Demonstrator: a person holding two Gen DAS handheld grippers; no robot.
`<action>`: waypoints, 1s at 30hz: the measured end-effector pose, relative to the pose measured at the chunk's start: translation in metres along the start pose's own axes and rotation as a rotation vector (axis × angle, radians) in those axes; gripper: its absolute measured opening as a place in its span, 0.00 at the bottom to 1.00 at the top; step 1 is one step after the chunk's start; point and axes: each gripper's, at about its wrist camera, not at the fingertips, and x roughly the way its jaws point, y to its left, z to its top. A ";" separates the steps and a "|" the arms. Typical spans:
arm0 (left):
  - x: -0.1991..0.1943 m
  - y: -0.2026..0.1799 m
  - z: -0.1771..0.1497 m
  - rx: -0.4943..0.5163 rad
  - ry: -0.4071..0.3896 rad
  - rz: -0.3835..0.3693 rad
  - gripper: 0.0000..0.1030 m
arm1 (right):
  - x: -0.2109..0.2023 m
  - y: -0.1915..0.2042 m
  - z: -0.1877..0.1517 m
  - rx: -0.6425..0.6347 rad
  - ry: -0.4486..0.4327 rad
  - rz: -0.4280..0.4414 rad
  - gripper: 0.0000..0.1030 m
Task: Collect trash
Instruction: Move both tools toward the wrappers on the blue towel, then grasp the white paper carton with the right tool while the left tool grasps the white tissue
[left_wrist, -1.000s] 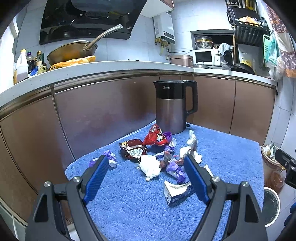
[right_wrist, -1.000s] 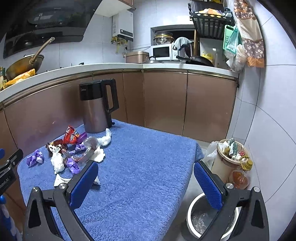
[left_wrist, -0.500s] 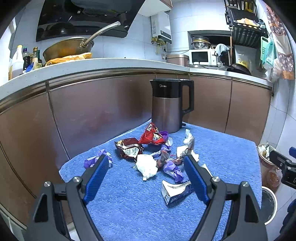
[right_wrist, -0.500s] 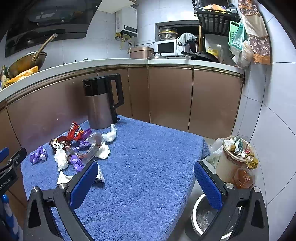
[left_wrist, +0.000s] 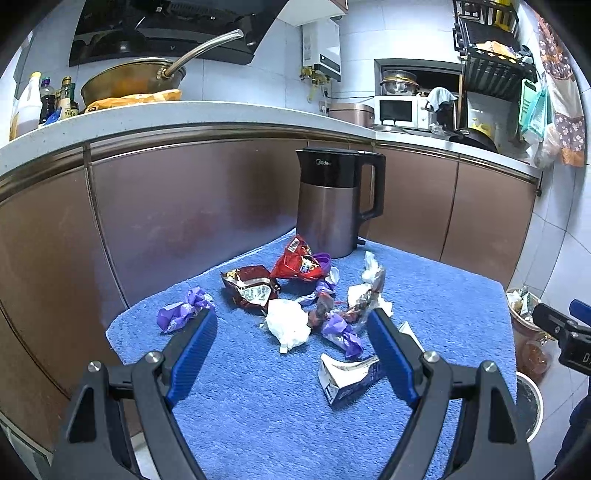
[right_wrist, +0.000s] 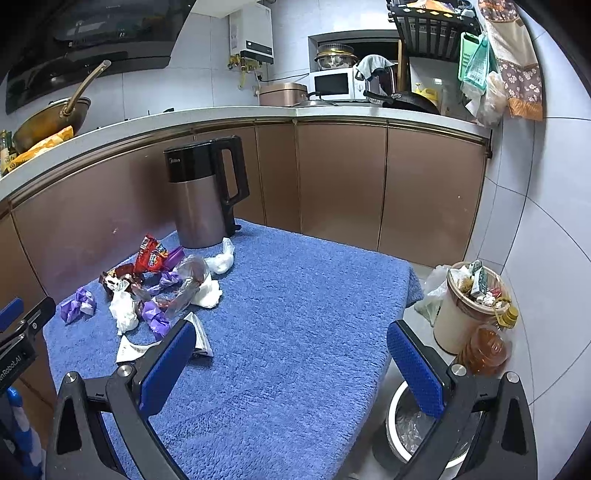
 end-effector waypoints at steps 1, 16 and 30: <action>0.001 0.000 0.000 0.001 0.002 -0.004 0.80 | 0.000 0.000 0.000 -0.001 0.001 -0.002 1.00; 0.022 0.008 -0.008 -0.019 0.053 -0.068 0.80 | 0.014 0.011 0.002 -0.029 0.044 0.021 1.00; 0.052 0.036 -0.029 -0.031 0.134 -0.057 0.80 | 0.066 0.043 -0.014 -0.088 0.199 0.203 0.77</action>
